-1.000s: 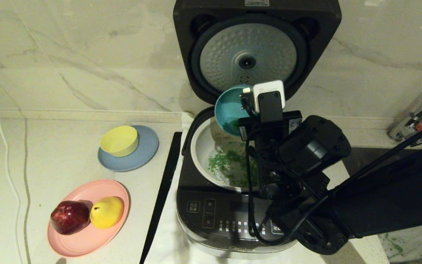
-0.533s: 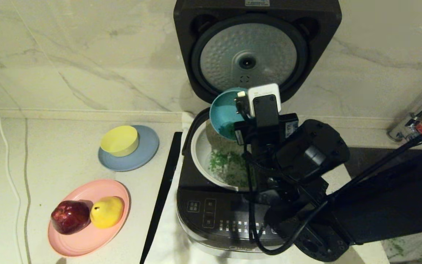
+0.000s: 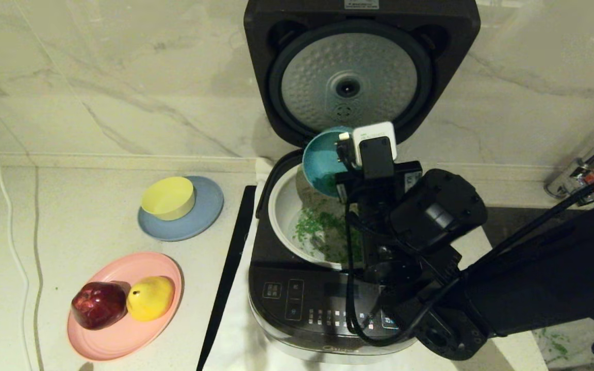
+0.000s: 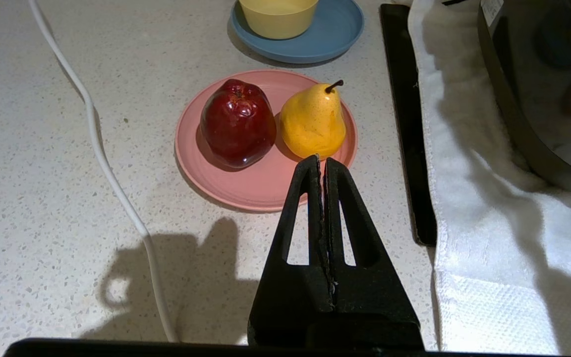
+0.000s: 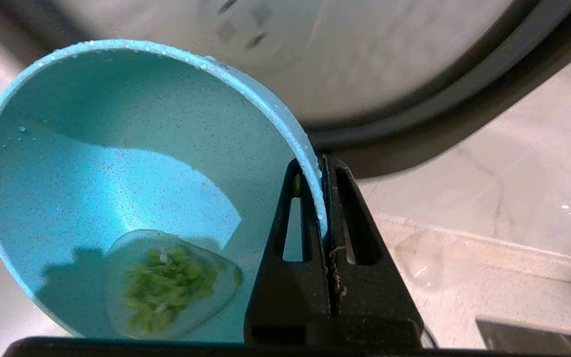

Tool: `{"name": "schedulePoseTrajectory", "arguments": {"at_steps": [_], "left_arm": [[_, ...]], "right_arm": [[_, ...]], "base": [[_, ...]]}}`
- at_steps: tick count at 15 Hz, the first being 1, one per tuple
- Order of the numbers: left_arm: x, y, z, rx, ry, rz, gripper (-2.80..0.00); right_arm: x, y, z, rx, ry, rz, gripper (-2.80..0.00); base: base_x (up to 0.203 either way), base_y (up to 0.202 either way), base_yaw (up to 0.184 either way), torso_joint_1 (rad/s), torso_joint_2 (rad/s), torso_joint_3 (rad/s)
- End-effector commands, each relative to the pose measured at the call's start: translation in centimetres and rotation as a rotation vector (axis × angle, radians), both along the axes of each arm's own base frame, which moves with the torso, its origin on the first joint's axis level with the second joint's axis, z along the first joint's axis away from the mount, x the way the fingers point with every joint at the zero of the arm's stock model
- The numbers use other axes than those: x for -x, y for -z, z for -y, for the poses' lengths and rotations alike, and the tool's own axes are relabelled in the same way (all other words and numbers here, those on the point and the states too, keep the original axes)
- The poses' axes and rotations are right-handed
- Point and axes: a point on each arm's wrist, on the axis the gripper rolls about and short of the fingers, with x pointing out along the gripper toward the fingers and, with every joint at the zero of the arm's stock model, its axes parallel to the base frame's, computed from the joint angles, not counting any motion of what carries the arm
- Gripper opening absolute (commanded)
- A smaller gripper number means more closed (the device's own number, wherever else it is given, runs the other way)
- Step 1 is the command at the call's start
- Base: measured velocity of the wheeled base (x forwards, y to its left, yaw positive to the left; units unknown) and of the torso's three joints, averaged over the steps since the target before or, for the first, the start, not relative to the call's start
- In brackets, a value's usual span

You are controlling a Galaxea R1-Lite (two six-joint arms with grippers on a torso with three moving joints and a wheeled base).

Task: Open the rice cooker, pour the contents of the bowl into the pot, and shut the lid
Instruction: Pour the water from the bowl into the rice cooker

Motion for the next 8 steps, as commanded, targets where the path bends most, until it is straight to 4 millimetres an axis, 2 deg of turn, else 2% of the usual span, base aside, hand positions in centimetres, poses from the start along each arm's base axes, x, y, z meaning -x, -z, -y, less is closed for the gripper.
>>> {"name": "schedulePoseTrajectory", "arguments": {"at_steps": [1,4,8], "left_arm": [[0.0,0.1,0.0,0.000,0.000,-0.003,-2.80],[0.0,0.1,0.0,0.001,0.000,-0.002,-2.80],[0.0,0.1,0.0,0.001,0.000,-0.003,-2.80]], "right_arm": [[1.4,0.1,-0.2,0.013,-0.024,-0.012,-2.80],[0.8,0.5,-0.6,0.011,-0.020,-0.010,-2.80],[-0.7,-0.2,-0.4,-0.021,0.009,0.019,-2.80]], "base": [[0.000,0.000,0.000,0.000,0.00,0.000],[0.000,0.000,0.000,0.000,0.00,0.000],[0.000,0.000,0.000,0.000,0.00,0.000]]}}
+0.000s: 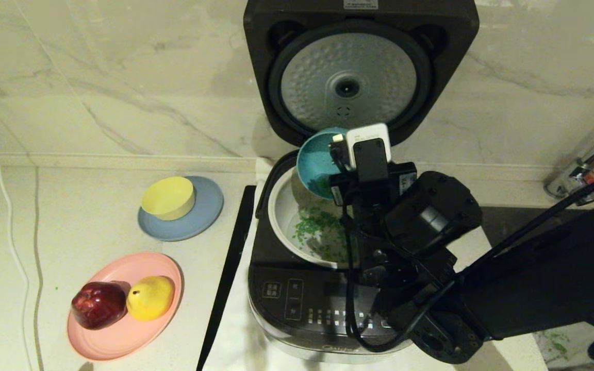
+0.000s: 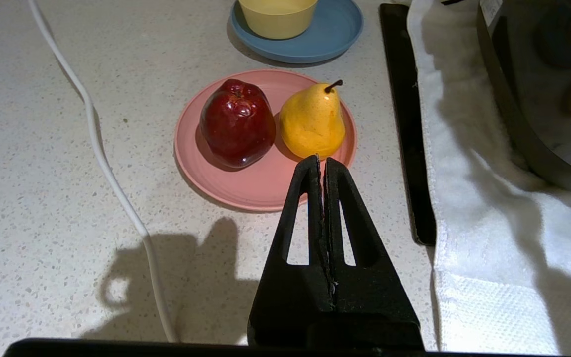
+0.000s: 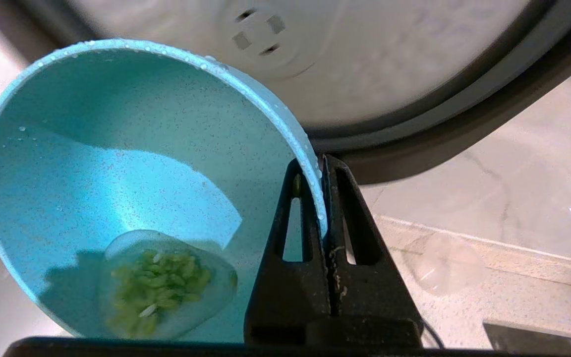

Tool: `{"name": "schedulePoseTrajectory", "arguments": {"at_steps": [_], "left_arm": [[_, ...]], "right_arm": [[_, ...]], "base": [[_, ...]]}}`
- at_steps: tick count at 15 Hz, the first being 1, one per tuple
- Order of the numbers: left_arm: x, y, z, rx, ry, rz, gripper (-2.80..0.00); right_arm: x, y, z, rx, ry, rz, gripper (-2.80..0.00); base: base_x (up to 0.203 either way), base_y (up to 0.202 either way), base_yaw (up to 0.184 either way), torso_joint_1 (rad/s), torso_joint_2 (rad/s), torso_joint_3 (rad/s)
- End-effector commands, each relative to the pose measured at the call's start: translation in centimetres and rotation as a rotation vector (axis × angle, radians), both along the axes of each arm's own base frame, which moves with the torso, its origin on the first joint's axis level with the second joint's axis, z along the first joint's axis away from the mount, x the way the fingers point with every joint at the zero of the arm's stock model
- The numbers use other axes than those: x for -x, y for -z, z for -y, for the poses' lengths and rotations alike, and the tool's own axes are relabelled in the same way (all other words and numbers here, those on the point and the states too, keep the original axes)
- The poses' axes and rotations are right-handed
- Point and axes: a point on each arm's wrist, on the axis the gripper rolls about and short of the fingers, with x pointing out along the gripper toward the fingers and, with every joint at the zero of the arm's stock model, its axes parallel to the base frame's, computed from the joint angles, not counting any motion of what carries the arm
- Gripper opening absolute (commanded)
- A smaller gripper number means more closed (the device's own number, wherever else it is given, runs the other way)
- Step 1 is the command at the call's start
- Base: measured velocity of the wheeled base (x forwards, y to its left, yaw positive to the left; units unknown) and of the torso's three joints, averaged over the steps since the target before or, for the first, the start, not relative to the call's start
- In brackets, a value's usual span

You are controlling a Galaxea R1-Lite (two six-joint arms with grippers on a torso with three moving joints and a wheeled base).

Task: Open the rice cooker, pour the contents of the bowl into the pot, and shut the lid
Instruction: Pour the water from the bowl into the rice cooker

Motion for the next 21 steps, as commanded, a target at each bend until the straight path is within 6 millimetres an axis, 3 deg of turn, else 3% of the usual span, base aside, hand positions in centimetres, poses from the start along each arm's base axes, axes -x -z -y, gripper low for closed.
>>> {"name": "schedulePoseTrajectory", "arguments": {"at_steps": [1,9,21], "left_arm": [[0.0,0.1,0.0,-0.001,0.000,-0.003,-2.80],[0.0,0.1,0.0,0.001,0.000,-0.002,-2.80],[0.0,0.1,0.0,0.001,0.000,-0.002,-2.80]], "right_arm": [[-0.7,0.0,0.0,-0.012,0.019,0.010,-2.80],[0.0,0.7,0.1,0.005,-0.003,-0.012,-2.80],[1.0,-2.1,1.1,-0.025,-0.064,0.063,-2.80]], "base": [[0.000,0.000,0.000,0.000,0.00,0.000],[0.000,0.000,0.000,0.000,0.00,0.000],[0.000,0.000,0.000,0.000,0.00,0.000]]}}
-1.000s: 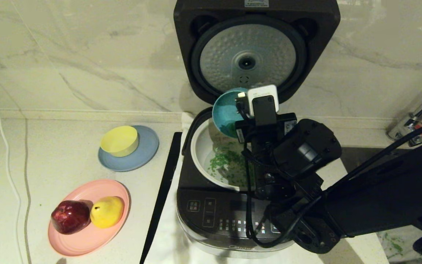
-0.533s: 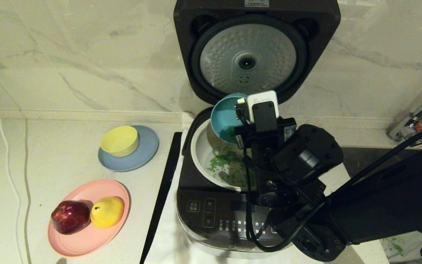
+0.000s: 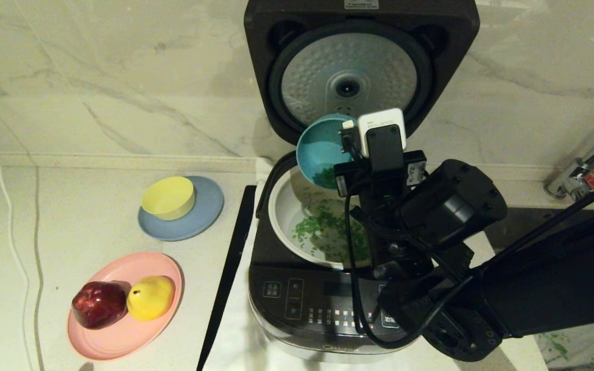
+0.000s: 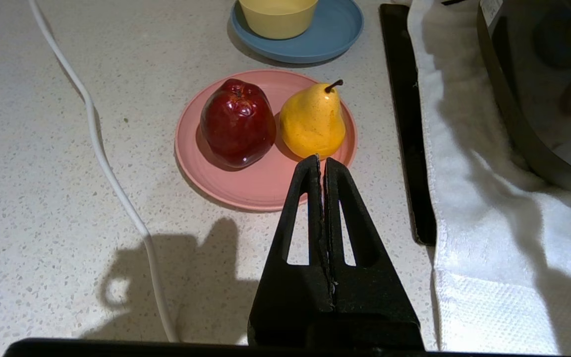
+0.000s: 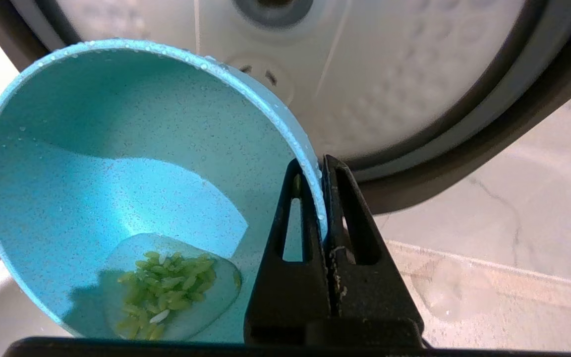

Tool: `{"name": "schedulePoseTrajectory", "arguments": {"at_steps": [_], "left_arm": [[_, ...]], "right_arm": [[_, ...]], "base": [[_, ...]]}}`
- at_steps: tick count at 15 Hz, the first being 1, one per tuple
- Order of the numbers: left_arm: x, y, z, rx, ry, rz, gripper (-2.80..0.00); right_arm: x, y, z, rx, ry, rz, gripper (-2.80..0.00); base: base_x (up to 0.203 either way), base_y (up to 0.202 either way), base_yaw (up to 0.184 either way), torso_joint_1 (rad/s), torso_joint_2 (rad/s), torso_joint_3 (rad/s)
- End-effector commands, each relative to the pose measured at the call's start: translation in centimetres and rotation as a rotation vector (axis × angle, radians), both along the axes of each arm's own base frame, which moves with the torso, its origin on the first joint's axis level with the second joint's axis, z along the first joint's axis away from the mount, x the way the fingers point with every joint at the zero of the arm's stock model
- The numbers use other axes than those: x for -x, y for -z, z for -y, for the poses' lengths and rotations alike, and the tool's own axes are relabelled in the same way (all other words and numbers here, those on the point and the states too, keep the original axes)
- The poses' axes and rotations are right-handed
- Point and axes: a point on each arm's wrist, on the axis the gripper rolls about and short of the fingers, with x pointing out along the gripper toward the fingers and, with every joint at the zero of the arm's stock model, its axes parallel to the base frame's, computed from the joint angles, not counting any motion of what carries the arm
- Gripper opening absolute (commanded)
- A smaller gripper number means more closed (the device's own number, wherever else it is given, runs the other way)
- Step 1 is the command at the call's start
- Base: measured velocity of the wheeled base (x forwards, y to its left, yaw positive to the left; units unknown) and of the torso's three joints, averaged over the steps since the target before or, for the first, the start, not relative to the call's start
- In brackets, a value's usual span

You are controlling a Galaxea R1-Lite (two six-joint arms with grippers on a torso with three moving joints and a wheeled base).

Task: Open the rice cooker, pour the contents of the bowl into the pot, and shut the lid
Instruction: Pour the water from the bowl into the rice cooker

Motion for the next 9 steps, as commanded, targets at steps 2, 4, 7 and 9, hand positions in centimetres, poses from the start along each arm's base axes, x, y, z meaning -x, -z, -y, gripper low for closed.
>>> {"name": "schedulePoseTrajectory", "arguments": {"at_steps": [2,4,7,9], "left_arm": [[-0.01,0.08,0.00,0.001,0.000,-0.002,-2.80],[-0.02,0.08,0.00,0.000,0.000,-0.003,-2.80],[-0.02,0.08,0.00,0.000,0.000,-0.003,-2.80],[-0.02,0.08,0.00,0.000,0.000,-0.002,-2.80]], "right_arm": [[0.28,-1.15,0.40,-0.010,-0.020,0.039,-2.80],[0.30,-1.17,0.42,-0.012,-0.027,0.041,-2.80],[0.33,-1.20,0.47,-0.007,-0.050,0.051,-2.80],[0.57,-1.64,0.76,-0.020,-0.075,0.067,-2.80]], "base": [[0.000,0.000,0.000,0.000,0.00,0.000],[0.000,0.000,0.000,0.000,0.00,0.000],[0.000,0.000,0.000,0.000,0.00,0.000],[0.000,0.000,0.000,0.000,0.00,0.000]]}}
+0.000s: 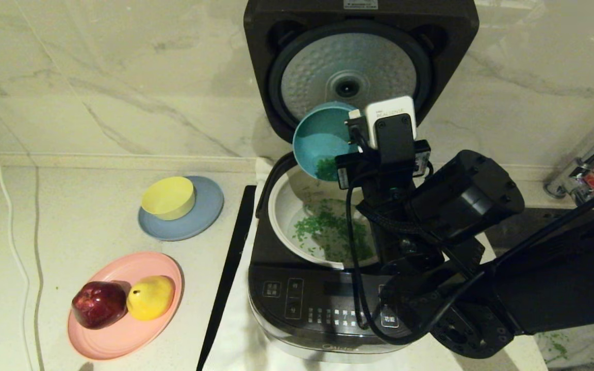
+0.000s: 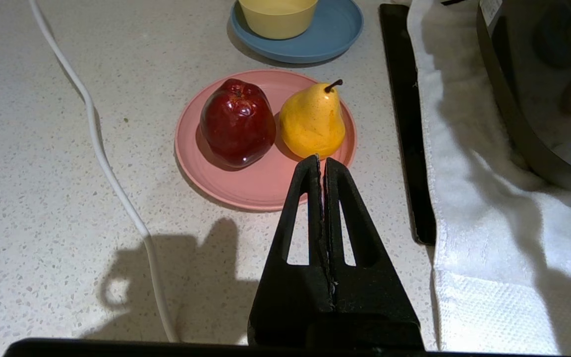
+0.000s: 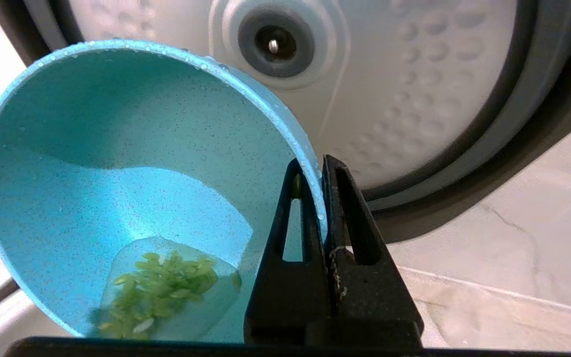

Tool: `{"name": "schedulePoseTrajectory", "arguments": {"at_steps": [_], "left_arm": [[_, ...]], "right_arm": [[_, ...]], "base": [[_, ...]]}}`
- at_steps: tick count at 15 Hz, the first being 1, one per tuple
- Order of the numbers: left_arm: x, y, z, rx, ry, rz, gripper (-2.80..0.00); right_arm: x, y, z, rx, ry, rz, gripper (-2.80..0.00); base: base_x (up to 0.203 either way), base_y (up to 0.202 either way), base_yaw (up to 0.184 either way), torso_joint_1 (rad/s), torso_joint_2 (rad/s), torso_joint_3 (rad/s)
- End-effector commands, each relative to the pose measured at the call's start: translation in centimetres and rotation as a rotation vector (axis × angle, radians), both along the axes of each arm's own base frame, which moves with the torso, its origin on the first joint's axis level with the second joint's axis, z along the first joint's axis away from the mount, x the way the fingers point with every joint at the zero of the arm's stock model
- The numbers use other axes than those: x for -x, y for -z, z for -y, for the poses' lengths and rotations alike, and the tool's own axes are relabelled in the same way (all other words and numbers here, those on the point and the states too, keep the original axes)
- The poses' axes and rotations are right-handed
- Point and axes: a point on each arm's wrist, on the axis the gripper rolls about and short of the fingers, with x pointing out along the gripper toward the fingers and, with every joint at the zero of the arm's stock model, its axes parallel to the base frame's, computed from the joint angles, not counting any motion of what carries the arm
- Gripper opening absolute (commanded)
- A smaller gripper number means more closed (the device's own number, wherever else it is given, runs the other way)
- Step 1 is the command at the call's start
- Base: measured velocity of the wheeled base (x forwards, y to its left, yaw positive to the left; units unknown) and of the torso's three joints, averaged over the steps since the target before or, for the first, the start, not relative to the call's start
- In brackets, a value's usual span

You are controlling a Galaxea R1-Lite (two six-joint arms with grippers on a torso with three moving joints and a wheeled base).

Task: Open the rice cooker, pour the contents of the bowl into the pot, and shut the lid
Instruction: Pour the water from the bowl into the rice cooker

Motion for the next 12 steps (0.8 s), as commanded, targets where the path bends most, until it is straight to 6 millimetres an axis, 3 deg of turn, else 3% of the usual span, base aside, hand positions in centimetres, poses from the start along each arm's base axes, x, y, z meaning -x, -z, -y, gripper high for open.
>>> {"name": "schedulePoseTrajectory", "arguments": {"at_steps": [1,12], "left_arm": [[0.0,0.1,0.0,0.001,0.000,-0.004,-2.80],[0.0,0.1,0.0,0.000,0.000,-0.003,-2.80]], "right_arm": [[0.4,-0.8,0.4,-0.015,-0.011,0.022,-2.80],[-0.2,-0.2,1.6,-0.116,-0.084,0.009,-2.80]], "base": [[0.000,0.000,0.000,0.000,0.00,0.000],[0.000,0.000,0.000,0.000,0.00,0.000]]}}
